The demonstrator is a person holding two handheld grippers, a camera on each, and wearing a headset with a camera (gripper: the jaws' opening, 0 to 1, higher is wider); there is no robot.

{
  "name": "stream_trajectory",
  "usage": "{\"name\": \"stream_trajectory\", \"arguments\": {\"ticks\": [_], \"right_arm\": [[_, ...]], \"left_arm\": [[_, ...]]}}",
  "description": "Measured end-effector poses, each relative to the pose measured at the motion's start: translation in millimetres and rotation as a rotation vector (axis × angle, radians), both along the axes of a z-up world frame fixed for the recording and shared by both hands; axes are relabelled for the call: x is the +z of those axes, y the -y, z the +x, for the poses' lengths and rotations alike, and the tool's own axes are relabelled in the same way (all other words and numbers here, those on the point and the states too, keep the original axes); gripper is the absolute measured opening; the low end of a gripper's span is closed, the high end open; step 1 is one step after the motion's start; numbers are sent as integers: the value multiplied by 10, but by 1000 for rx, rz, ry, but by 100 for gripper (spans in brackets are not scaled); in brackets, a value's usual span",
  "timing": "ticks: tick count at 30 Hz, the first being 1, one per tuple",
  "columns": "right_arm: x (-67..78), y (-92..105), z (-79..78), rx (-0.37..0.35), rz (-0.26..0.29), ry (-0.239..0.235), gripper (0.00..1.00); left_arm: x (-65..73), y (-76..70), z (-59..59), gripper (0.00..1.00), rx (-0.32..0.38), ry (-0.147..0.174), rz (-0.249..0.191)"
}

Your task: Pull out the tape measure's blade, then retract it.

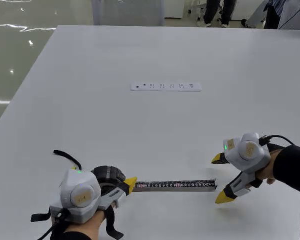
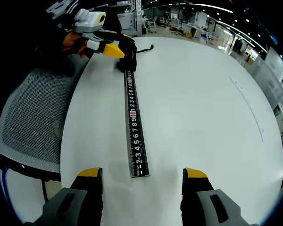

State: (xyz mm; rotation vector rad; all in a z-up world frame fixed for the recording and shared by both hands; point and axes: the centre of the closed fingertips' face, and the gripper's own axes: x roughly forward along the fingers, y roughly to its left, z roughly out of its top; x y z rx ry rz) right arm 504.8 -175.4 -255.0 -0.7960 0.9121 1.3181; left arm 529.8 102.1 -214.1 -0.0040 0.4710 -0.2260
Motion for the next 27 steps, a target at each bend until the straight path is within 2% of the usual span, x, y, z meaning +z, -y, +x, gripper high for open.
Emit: {"name": "stream_trajectory", "arguments": {"ticks": [6, 14, 19, 27], "right_arm": [[-45, 24, -6, 42, -22, 12, 55], [-42, -21, -3, 68, -17, 15, 44], [-75, -2, -3, 102, -33, 25, 36], [-82, 0, -19, 119, -36, 20, 25]], "left_arm": [[-54, -44, 14, 99, 18, -9, -3], [-50, -52, 36, 99, 18, 6, 5], [-28, -34, 54, 99, 7, 18, 8], [-44, -22, 55, 99, 7, 18, 6]]}}
